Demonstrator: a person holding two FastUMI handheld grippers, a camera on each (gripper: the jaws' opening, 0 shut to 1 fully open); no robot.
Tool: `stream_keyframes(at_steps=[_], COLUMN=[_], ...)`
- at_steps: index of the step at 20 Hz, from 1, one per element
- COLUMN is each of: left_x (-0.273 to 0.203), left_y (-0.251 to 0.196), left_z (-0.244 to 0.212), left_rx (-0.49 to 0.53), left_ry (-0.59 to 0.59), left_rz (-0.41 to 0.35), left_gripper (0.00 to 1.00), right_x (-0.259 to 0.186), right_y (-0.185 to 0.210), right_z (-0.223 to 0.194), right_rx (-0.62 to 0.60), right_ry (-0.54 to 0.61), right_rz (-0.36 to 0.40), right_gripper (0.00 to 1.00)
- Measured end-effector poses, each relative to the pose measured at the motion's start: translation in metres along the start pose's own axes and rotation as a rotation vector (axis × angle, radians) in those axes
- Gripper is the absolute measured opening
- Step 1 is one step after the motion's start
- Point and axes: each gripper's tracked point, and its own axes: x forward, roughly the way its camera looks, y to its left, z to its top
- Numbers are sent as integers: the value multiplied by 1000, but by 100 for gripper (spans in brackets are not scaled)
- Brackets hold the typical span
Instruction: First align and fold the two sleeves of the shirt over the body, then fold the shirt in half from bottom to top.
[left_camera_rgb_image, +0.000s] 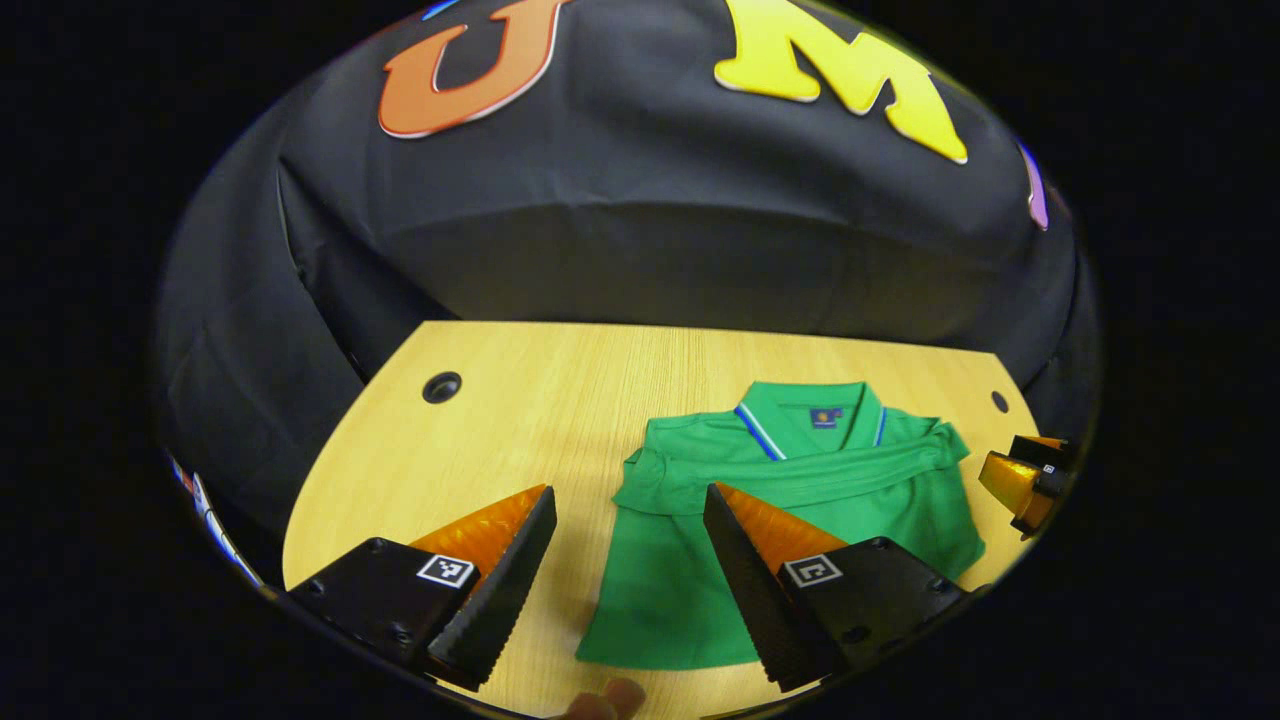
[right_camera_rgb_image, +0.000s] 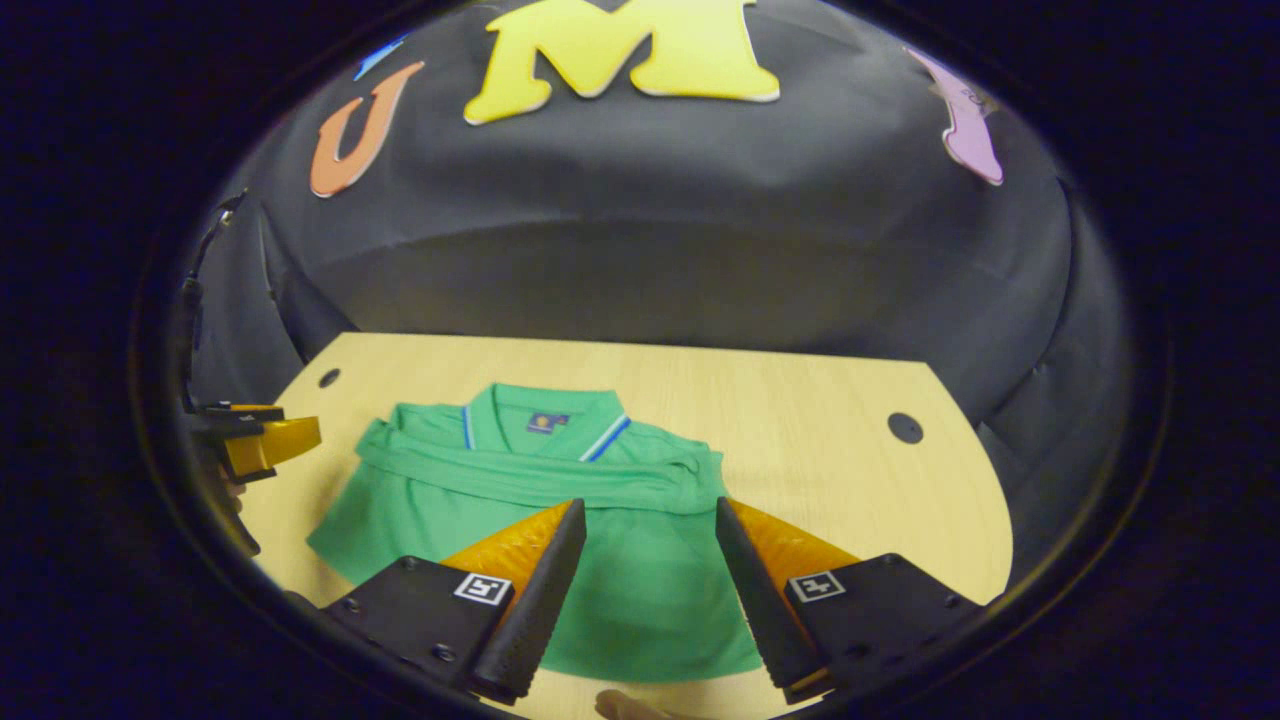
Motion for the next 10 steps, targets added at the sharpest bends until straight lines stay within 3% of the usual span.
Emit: stream_keyframes(at_steps=[1, 2, 4, 8, 9, 10], left_x=[-22, -43, -87, -177, -200, -220], left_y=[-1, -1, -4, -6, -6, -6], left_z=[11, 21, 41, 59, 65, 68], left_rx=[-2, -5, -14, 7, 12, 17], left_ry=[-43, -87, -173, -296, -325, -347], left_rz=[-2, -4, -8, -27, -34, -37], left_gripper=[96, 96, 96, 96, 95, 96], right_x=[-23, -49, -100, -196, -219, -242], right_y=[3, 6, 10, 21, 20, 17], right_z=[14, 27, 46, 73, 83, 91], right_rx=[-14, -26, -62, -65, -63, -55], right_ry=[-53, -97, -176, -300, -350, -402], right_rz=[-4, -4, -21, -18, -30, -44], right_gripper=[78, 79, 92, 86, 95, 95])
